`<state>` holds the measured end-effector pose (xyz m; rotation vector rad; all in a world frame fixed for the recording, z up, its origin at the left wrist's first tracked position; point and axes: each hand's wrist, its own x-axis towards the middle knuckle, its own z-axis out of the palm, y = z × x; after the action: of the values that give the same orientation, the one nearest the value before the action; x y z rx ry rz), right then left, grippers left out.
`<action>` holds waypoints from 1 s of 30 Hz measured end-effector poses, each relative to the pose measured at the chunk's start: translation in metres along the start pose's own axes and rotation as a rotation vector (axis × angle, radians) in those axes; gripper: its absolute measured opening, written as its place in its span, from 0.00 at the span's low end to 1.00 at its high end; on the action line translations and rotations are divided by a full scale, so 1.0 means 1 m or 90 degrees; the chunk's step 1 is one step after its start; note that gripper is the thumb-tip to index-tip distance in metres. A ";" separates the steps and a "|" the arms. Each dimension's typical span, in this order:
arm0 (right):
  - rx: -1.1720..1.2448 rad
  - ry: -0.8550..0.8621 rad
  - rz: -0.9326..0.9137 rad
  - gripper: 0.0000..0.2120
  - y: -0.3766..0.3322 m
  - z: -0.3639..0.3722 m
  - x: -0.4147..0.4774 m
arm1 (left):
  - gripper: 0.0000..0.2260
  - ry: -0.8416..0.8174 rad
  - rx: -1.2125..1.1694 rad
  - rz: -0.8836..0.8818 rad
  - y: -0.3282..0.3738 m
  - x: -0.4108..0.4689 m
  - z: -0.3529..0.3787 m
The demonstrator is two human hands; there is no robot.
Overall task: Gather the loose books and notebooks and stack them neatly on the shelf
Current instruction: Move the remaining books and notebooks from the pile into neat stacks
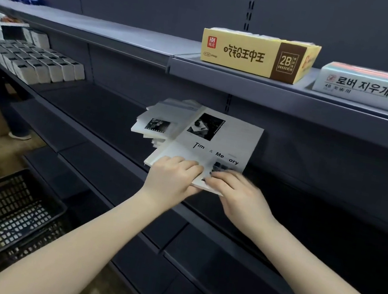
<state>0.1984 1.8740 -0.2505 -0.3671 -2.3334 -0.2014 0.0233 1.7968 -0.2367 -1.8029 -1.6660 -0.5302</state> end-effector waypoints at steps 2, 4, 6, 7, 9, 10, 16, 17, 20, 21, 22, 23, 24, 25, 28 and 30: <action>0.011 -0.017 0.024 0.19 0.008 -0.001 -0.008 | 0.12 0.015 0.002 0.038 -0.004 -0.004 0.001; -0.008 -0.025 0.045 0.19 0.014 -0.004 -0.014 | 0.18 -0.004 0.018 0.043 -0.009 -0.008 0.003; -0.060 -0.028 0.061 0.21 0.017 -0.004 -0.015 | 0.20 -0.031 0.024 0.026 -0.010 -0.011 0.006; -0.085 -0.032 0.073 0.22 0.017 -0.003 -0.014 | 0.19 -0.036 0.025 0.018 -0.008 -0.011 0.008; -0.120 -0.042 0.098 0.24 0.014 0.002 -0.013 | 0.16 -0.042 0.026 0.014 -0.001 -0.009 0.010; -0.128 -0.054 0.108 0.25 0.011 0.003 -0.012 | 0.16 -0.053 0.025 0.020 0.005 -0.008 0.010; -0.137 -0.081 0.120 0.23 0.015 -0.003 -0.015 | 0.21 -0.113 0.007 0.078 0.038 0.000 0.008; -0.152 -0.075 0.115 0.22 0.017 -0.007 -0.018 | 0.20 -0.115 -0.004 0.081 0.042 0.002 0.009; -0.191 -0.077 0.110 0.27 0.025 -0.015 -0.032 | 0.25 -0.120 -0.037 0.072 0.057 0.008 0.013; -0.201 -0.080 0.111 0.28 0.029 -0.017 -0.037 | 0.27 -0.119 -0.042 0.077 0.063 0.010 0.015; -0.210 -0.082 0.120 0.28 0.032 -0.020 -0.043 | 0.26 -0.116 -0.039 0.090 0.071 0.014 0.017; -0.220 -0.083 0.133 0.28 0.035 -0.025 -0.050 | 0.25 -0.117 -0.035 0.101 0.078 0.017 0.019; -0.231 -0.085 0.147 0.28 0.038 -0.030 -0.056 | 0.25 -0.121 -0.033 0.113 0.086 0.021 0.021; -0.244 -0.083 0.160 0.28 0.041 -0.036 -0.063 | 0.26 -0.132 -0.035 0.123 0.094 0.025 0.022; -0.277 -0.092 0.203 0.26 0.050 -0.059 -0.085 | 0.33 -0.154 -0.058 0.153 0.123 0.036 0.026; -0.293 -0.096 0.229 0.26 0.057 -0.077 -0.102 | 0.35 -0.148 -0.091 0.170 0.147 0.042 0.029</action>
<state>0.3371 1.8879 -0.2663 -1.0495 -2.3022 -0.5511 0.1697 1.8455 -0.2551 -2.2222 -1.5295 -0.3394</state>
